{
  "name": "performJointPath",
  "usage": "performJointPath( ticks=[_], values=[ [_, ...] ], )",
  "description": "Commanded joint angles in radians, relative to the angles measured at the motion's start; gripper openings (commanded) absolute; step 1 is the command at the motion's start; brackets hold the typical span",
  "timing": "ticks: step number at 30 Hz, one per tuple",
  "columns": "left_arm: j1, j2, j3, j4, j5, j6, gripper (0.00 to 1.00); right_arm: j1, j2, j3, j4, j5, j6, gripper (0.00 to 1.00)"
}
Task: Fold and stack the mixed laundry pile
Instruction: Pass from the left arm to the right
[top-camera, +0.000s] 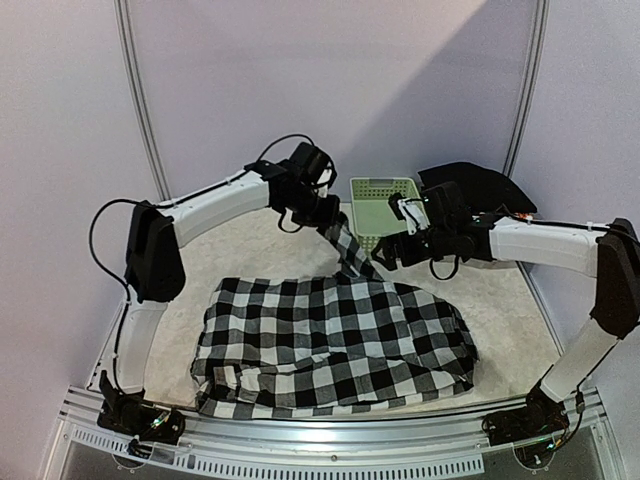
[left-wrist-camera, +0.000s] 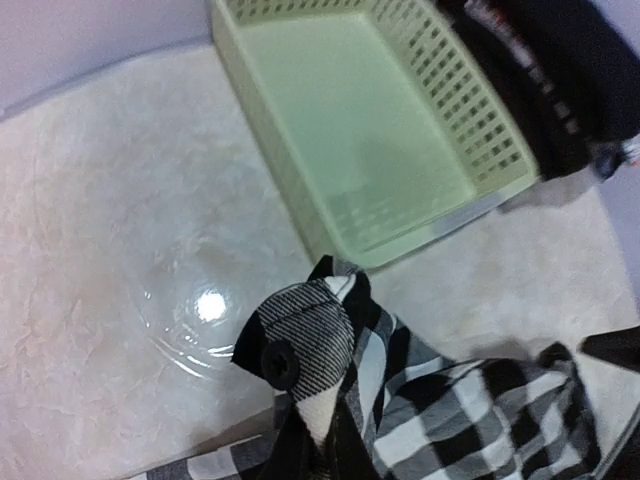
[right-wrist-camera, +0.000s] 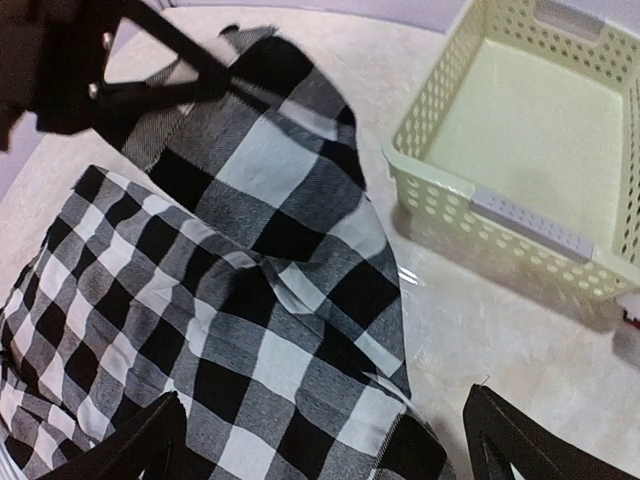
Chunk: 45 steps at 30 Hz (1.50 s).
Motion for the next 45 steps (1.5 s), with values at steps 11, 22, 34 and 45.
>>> performJointPath(
  ticks=[11,22,34,45],
  values=[
    [-0.061,-0.165,-0.047,0.127,0.118,-0.212,0.0,0.135,-0.07,-0.081,0.385,0.102,-0.185,0.98],
    [-0.087,-0.189,-0.093,0.163,0.121,-0.252,0.0,0.221,0.035,-0.006,0.442,0.427,-0.25,0.92],
    [-0.089,-0.226,-0.16,0.204,0.11,-0.269,0.0,0.231,0.079,0.026,0.453,0.533,-0.221,0.15],
    [-0.072,-0.356,-0.282,0.232,0.038,-0.139,0.6,0.232,0.061,0.05,0.41,0.571,-0.237,0.0]
  ],
)
